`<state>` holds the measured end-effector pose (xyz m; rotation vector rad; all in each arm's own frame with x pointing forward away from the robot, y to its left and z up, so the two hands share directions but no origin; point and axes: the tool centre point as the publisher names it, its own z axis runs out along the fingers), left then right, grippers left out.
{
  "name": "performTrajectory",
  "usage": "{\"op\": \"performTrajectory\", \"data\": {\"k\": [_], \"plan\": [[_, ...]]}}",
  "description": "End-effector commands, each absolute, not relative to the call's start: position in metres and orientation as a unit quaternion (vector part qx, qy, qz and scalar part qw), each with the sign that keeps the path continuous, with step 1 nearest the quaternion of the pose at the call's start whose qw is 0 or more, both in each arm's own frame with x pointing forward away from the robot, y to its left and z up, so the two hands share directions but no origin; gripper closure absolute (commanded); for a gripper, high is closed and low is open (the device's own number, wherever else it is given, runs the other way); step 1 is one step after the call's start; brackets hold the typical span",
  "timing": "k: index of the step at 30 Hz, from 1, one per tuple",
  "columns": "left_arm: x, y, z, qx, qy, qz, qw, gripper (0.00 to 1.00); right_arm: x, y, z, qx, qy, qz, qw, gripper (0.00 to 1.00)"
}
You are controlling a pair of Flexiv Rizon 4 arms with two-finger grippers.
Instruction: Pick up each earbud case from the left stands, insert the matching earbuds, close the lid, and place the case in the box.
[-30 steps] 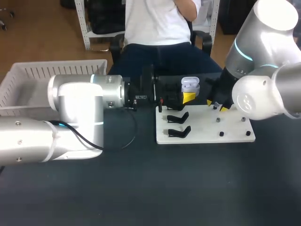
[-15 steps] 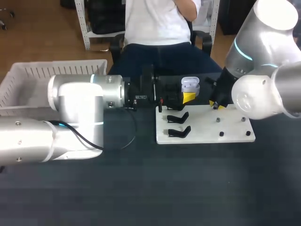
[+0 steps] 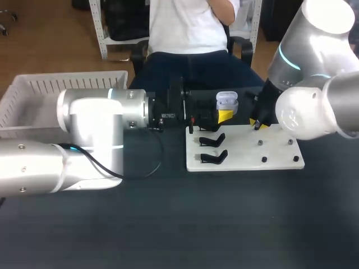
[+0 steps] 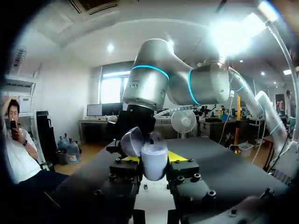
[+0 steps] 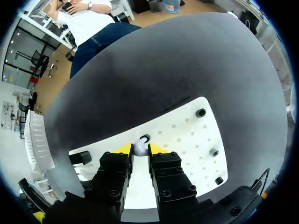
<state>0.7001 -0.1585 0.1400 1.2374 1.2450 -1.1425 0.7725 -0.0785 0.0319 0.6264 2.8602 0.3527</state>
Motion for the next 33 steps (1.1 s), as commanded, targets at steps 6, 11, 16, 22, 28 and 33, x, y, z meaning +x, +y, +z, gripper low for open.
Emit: {"op": "performTrajectory", "data": {"k": [6,11,16,22,28,33], "plan": [[0.699,-0.159,0.139,0.51,0.514,-0.471,0.504,1.0,0.756,-0.085,0.069,0.19,0.969,0.12,0.103,1.0],[0.699,-0.159,0.139,0.51,0.514,-0.471,0.504,1.0,0.743,-0.088,0.096,0.123,0.981,0.123,0.09,1.0],[0.699,-0.159,0.139,0.51,0.514,-0.471,0.504,1.0,0.723,-0.084,0.123,0.037,0.988,0.134,0.059,1.0],[0.699,-0.159,0.139,0.51,0.514,-0.471,0.504,1.0,0.697,-0.079,0.148,-0.057,0.992,0.107,0.039,1.0],[0.699,-0.159,0.139,0.51,0.514,-0.471,0.504,1.0,0.672,-0.073,0.171,-0.092,0.991,0.095,0.028,1.0],[0.699,-0.159,0.139,0.51,0.514,-0.471,0.504,1.0,0.655,-0.062,0.183,-0.118,0.99,0.08,0.013,1.0]]}}
